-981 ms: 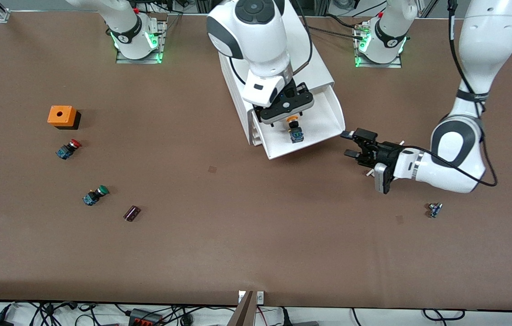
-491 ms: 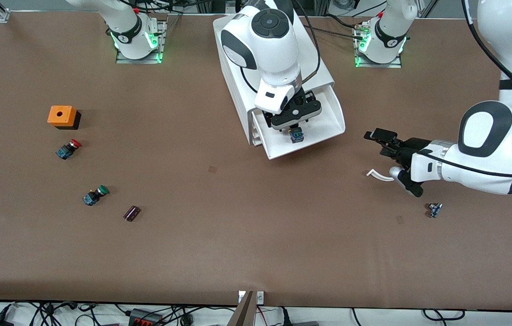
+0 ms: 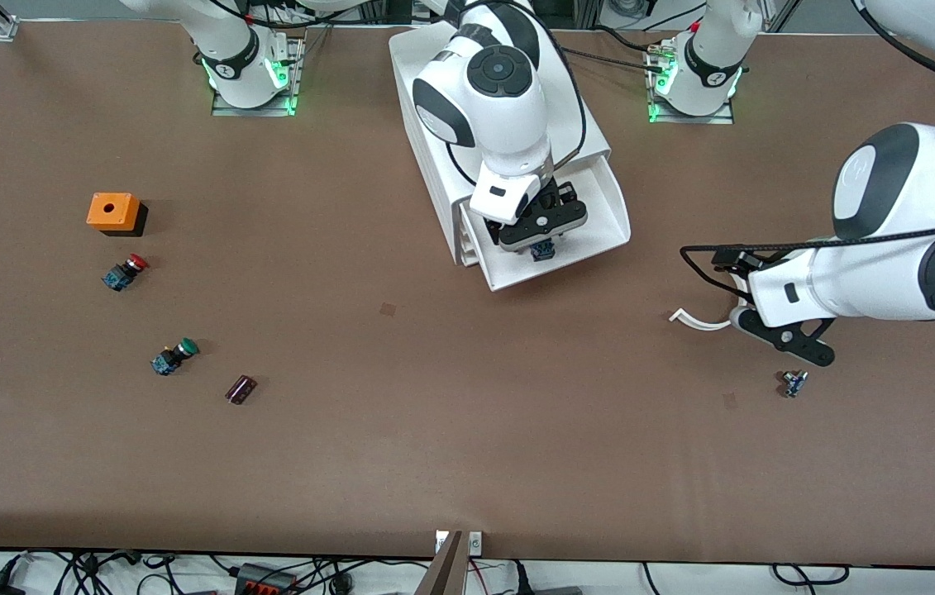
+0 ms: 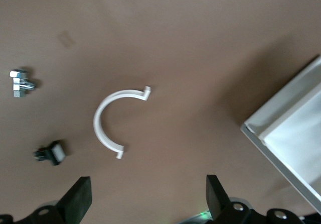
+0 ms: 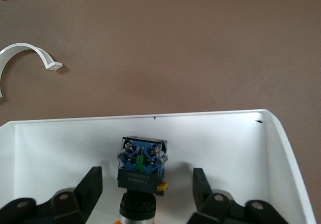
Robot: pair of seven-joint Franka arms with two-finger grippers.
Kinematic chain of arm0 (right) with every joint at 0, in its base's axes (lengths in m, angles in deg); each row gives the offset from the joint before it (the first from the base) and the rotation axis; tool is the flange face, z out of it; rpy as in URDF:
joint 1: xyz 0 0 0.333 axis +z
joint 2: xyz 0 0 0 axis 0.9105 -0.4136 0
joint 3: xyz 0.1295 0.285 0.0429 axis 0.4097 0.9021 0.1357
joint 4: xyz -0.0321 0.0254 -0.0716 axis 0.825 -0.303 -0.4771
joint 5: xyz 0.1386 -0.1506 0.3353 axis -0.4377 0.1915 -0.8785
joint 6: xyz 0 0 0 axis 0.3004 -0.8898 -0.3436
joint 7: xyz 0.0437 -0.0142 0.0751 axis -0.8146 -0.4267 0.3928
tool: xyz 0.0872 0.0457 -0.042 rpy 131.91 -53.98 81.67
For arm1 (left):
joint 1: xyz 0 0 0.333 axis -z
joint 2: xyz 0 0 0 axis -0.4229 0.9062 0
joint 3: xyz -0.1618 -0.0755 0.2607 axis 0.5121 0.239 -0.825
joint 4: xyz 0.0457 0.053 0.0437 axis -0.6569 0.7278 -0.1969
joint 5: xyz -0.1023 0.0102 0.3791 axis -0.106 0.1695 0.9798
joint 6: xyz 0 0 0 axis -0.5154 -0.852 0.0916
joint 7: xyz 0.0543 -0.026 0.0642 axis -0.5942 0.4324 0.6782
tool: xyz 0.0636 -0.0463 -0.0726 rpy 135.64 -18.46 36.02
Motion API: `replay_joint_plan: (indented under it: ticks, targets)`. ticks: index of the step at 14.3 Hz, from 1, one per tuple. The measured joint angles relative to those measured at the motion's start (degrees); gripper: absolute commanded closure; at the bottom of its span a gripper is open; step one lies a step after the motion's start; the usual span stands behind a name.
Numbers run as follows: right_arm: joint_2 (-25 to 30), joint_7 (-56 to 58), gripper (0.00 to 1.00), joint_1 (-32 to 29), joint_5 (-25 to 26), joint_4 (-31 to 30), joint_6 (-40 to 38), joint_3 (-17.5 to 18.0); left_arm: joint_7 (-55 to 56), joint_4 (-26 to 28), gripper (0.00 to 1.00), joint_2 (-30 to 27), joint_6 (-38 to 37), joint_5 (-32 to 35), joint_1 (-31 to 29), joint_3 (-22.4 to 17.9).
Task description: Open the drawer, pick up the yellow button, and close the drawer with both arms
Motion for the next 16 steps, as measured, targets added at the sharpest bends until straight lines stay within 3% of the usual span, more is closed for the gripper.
replay_joint_plan:
  ticks: [7,10,13,16]
  targets:
    - [-0.5,-5.0,0.28,1.0,0.0,0.1,1.3,0.0,7.8,-2.6,0.00,0.7,0.2,0.9,-0.2,-0.2]
    - [-0.7,-5.1,0.49,1.0,0.0,0.1,1.3,-0.1,9.1,-2.6,0.00,0.9,0.7,0.8,-0.2,-0.2]
    - [-1.0,-5.1,0.57,1.0,0.0,0.1,1.3,-0.1,9.3,-2.6,0.00,0.9,0.8,0.8,-0.2,-0.2]
    - [-1.2,-5.1,0.78,1.0,0.3,0.1,1.4,-0.1,10.0,-2.6,0.00,0.9,0.8,0.3,-0.2,-0.2]
